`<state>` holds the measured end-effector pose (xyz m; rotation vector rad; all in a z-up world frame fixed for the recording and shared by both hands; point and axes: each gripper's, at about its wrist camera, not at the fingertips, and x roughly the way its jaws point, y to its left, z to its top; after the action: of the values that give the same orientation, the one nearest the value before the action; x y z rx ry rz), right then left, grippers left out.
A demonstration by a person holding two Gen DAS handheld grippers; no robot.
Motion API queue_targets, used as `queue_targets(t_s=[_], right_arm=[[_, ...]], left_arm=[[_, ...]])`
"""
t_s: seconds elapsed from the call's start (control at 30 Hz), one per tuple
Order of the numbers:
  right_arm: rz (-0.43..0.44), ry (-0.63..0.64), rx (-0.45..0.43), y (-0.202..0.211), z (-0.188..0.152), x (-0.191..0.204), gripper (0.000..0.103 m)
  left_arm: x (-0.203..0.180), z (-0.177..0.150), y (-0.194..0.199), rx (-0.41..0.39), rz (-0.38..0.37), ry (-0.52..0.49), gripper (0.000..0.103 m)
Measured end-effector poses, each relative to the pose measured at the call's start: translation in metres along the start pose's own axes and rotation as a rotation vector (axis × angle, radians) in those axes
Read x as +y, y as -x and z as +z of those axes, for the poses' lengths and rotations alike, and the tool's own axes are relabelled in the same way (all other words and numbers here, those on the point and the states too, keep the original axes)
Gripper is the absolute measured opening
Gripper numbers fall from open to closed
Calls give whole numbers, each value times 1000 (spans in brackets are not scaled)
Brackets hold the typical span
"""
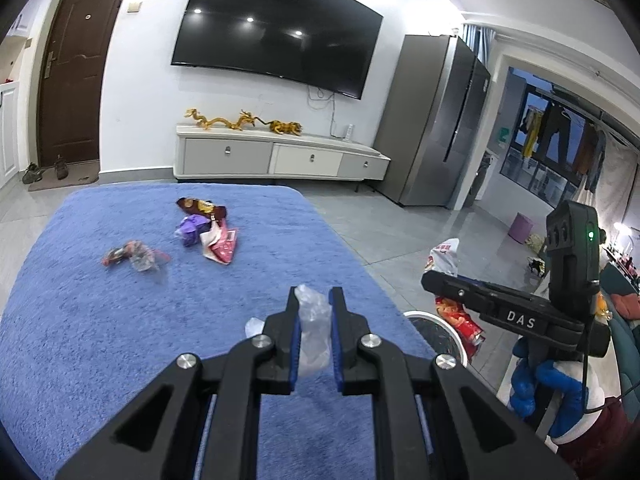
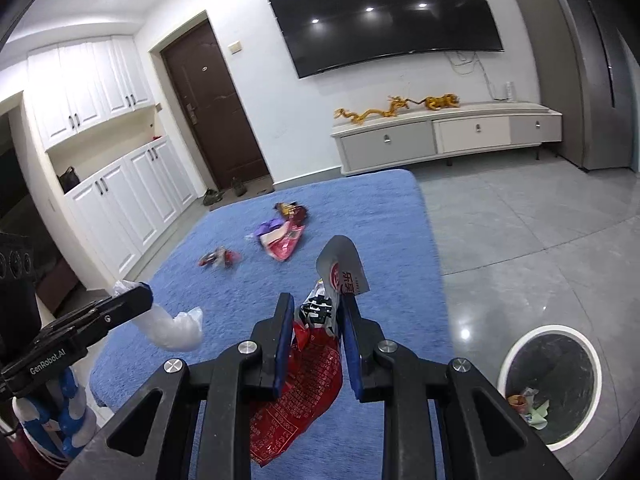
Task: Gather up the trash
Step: 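Carry both items over the trash bin and open both tools to drop them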
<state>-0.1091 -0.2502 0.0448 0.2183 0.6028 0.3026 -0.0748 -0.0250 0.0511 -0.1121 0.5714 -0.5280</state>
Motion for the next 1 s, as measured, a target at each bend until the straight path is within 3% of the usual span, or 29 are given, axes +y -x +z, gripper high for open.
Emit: queue_targets(t_s=[0.27, 0.53, 0.73, 1.0], right_arm=[[-112, -102, -36, 20, 0, -73, 22], [-289, -195, -45, 43, -12, -168, 22], [-372, -319, -28, 42, -35, -241, 23], [-430, -450, 32, 27, -65, -311, 24]], left_arm=[[-53, 22, -46, 68, -95, -96, 12], [-152, 40, -141, 193, -255, -221, 12], [-223, 30, -229, 320, -342, -291, 12], [-275, 3, -314, 458, -403, -276, 13]])
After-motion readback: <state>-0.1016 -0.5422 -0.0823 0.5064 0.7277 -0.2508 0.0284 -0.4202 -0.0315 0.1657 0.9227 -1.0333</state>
